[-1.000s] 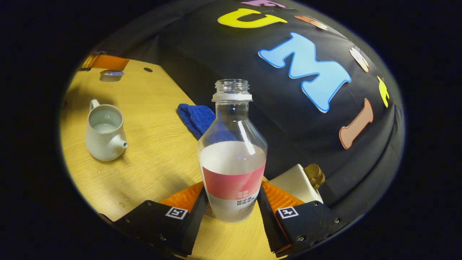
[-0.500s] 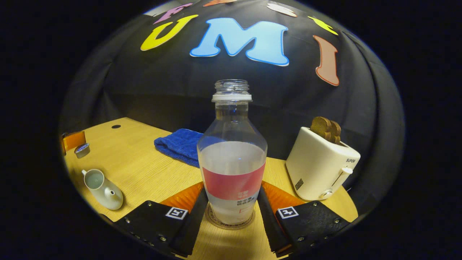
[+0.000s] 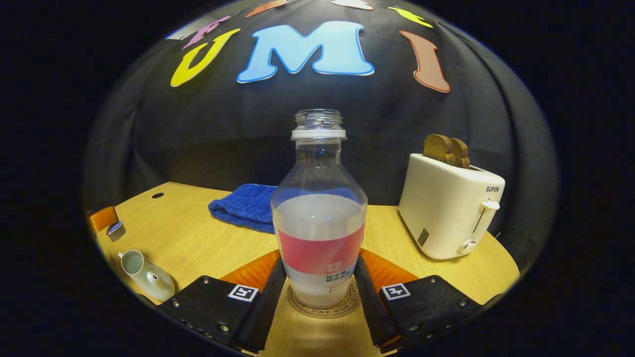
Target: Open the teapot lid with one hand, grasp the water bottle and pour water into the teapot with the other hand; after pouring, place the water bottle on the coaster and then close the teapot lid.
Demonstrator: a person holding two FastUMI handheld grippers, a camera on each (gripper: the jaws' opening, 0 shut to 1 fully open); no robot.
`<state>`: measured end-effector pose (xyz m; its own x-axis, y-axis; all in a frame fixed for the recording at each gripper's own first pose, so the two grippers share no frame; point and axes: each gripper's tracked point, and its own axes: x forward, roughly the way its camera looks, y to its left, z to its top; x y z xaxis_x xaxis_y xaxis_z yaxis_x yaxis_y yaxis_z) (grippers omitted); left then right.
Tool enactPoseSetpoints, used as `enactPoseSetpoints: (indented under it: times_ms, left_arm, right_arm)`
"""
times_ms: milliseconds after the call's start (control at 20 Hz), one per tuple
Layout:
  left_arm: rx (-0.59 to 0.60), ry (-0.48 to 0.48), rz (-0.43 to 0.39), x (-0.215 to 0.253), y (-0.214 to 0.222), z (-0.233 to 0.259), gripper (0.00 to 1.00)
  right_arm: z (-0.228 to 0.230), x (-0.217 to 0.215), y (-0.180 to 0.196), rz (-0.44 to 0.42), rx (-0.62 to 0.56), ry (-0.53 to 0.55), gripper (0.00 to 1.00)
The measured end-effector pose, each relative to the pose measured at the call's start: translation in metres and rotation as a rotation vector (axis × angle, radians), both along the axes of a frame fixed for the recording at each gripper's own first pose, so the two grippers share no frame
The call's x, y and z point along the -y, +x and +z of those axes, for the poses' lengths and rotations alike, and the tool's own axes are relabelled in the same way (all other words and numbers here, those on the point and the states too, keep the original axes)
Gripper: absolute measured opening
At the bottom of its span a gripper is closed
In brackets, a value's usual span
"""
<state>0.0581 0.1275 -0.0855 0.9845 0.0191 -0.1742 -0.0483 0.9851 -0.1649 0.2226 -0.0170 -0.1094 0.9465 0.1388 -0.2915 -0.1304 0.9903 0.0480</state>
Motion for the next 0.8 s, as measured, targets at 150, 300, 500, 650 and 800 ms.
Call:
enactPoseSetpoints:
  times_ms: [150,300,500,650,800]
  left_arm:
    - [-0.006,0.013,-0.008,0.004,0.001,-0.001,0.13]
    - [-0.011,0.029,-0.011,0.005,0.001,-0.004,0.13]
    - [-0.015,0.034,-0.012,0.006,0.002,-0.006,0.13]
    - [-0.019,0.036,-0.014,0.006,0.002,-0.008,0.12]
    - [-0.016,0.033,-0.017,0.008,0.002,-0.007,0.15]
  right_arm:
    - [-0.002,0.001,-0.001,0.0,-0.006,0.009,0.77]
    - [-0.002,0.004,-0.001,-0.01,-0.01,0.011,0.78]
    - [0.001,0.006,-0.003,-0.006,-0.003,-0.009,0.92]
    - [0.005,0.005,-0.008,-0.011,0.001,-0.016,0.96]
    - [0.013,0.01,-0.017,-0.032,0.018,0.006,0.96]
